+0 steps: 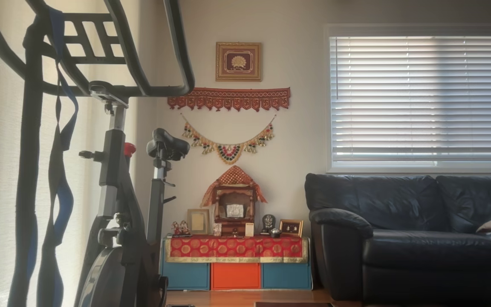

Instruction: Sort medicines into box.

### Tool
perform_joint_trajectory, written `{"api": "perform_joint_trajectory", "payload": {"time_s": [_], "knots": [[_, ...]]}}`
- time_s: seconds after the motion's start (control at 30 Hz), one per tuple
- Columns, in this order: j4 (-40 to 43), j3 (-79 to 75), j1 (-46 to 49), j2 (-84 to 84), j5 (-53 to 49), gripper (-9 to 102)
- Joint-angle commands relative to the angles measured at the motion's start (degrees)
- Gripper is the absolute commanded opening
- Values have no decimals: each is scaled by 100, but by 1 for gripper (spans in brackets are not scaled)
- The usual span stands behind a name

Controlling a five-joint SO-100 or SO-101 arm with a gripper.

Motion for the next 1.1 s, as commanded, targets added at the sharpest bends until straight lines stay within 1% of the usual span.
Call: {"api": "perform_joint_trajectory", "payload": {"time_s": [0.0,0.27,0.6,0.73,0.87,0.93,1.0,1.07], "knots": [[18,-316,-185,211,-229,1],[-281,-255,-237,176,-492,1],[-325,-334,-325,202,-562,1],[-325,-738,-352,-88,-492,1],[-176,-1494,-378,-571,-369,1],[44,-2180,-378,-958,-272,1],[475,-3217,-369,-1538,-202,1],[1222,-4939,-352,-2461,-132,1]]}}
